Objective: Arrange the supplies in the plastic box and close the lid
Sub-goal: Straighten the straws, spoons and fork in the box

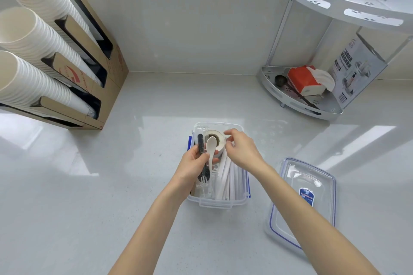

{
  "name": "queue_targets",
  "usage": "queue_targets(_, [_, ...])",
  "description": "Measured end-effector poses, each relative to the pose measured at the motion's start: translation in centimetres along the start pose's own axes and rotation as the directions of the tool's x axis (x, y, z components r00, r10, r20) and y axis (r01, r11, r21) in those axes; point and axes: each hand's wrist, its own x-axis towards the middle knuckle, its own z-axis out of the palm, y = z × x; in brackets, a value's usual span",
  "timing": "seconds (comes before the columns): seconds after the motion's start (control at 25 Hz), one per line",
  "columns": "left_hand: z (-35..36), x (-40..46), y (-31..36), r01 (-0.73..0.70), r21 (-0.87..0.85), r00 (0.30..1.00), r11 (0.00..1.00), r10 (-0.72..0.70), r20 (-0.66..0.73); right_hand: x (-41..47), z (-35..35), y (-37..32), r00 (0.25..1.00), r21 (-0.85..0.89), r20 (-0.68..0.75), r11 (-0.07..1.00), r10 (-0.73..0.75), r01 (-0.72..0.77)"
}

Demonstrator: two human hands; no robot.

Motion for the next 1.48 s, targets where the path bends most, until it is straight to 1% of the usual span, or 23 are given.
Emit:
queue_targets(0.04, [0.2,0.2,0.0,0.005,-0.004,1.0,1.0,-0.005,0.009,-0.5,-0.4,0.2,0.999,0.181,0.038,0.983,-0.012,0.005])
queue_targets(0.08, [0.4,0.3,0.0,0.007,-0.007,1.0,1.0,-0.007,0.018,-1.0,-0.8,0.4,0.997,0.309,0.071,0.951,-0.031,0.008])
queue_targets(0.12, [0.7,0.4,0.0,0.006,-0.007,1.0,1.0,-0.006,0.03,-1.5,-1.0,0.6,0.995,0.363,0.081,0.931,-0.052,0.019])
queue_targets(0.32, [1.6,0.2,-0.2,0.01,-0.013,0.995,1.0,-0.009,0.103,-2.1,-1.4,1.5,0.995,0.381,-0.033,0.919,-0.092,0.097])
queue_targets(0.4, [1.6,0.5,-0.1,0.011,-0.052,1.0,0.999,-0.01,0.021,-2.2,-2.0,1.5,0.993,0.424,-0.058,0.898,-0.108,0.122])
queue_targets(0.48, [1.2,0.8,0.1,-0.003,-0.144,0.995,0.99,-0.011,-0.097,-2.5,-2.8,1.3,0.985,0.496,-0.132,0.853,-0.11,0.161])
queue_targets(0.56, [0.8,1.0,0.4,0.003,-0.226,0.991,0.974,-0.033,-0.13,-2.6,-3.6,1.1,0.971,0.535,-0.212,0.818,-0.114,0.213])
queue_targets(0.64, [0.5,1.1,0.7,0.044,-0.282,0.991,0.958,-0.077,-0.107,-2.6,-4.0,0.8,0.955,0.531,-0.262,0.805,-0.142,0.266])
queue_targets(0.72, [0.7,1.1,0.9,0.1,-0.342,0.99,0.934,-0.129,-0.062,-2.9,-3.9,0.4,0.943,0.526,-0.277,0.791,-0.187,0.311])
queue_targets(0.84, [1.1,1.0,1.2,0.178,-0.436,0.984,0.882,-0.159,0.08,-3.4,-2.9,0.5,0.917,0.477,-0.275,0.787,-0.29,0.392])
queue_targets(0.92, [1.1,1.0,1.3,0.195,-0.462,0.975,0.865,-0.12,0.187,-3.9,-2.0,0.9,0.904,0.451,-0.234,0.783,-0.359,0.428])
queue_targets(1.0, [1.2,1.0,1.4,0.181,-0.399,0.97,0.899,-0.095,0.226,-4.3,-1.1,1.5,0.89,0.376,-0.169,0.807,-0.423,0.455])
queue_targets(1.08, [1.3,1.1,1.3,0.164,-0.322,0.974,0.932,-0.101,0.204,-4.7,-0.4,2.0,0.884,0.308,-0.093,0.831,-0.459,0.464])
queue_targets(1.16, [1.4,1.3,0.9,0.164,-0.314,0.98,0.935,-0.117,0.161,-5.0,-0.1,2.3,0.89,0.281,-0.076,0.847,-0.449,0.452])
queue_targets(1.24, [1.5,1.5,0.5,0.156,-0.306,0.984,0.939,-0.12,0.132,-5.0,-0.2,2.3,0.921,0.299,-0.122,0.871,-0.37,0.389])
queue_targets(1.28, [1.6,1.5,0.3,0.145,-0.277,0.986,0.95,-0.114,0.123,-4.8,-0.4,2.2,0.943,0.325,-0.151,0.886,-0.297,0.331])
queue_targets(1.36, [1.8,1.4,-0.1,0.109,-0.159,0.99,0.981,-0.093,0.108,-4.2,-0.7,2.0,0.975,0.362,-0.167,0.911,-0.147,0.2])
queue_targets(1.48, [2.4,1.3,-0.5,0.014,0.067,0.99,0.998,-0.024,0.14,-3.3,-0.5,1.6,0.996,0.33,-0.088,0.942,-0.033,0.06])
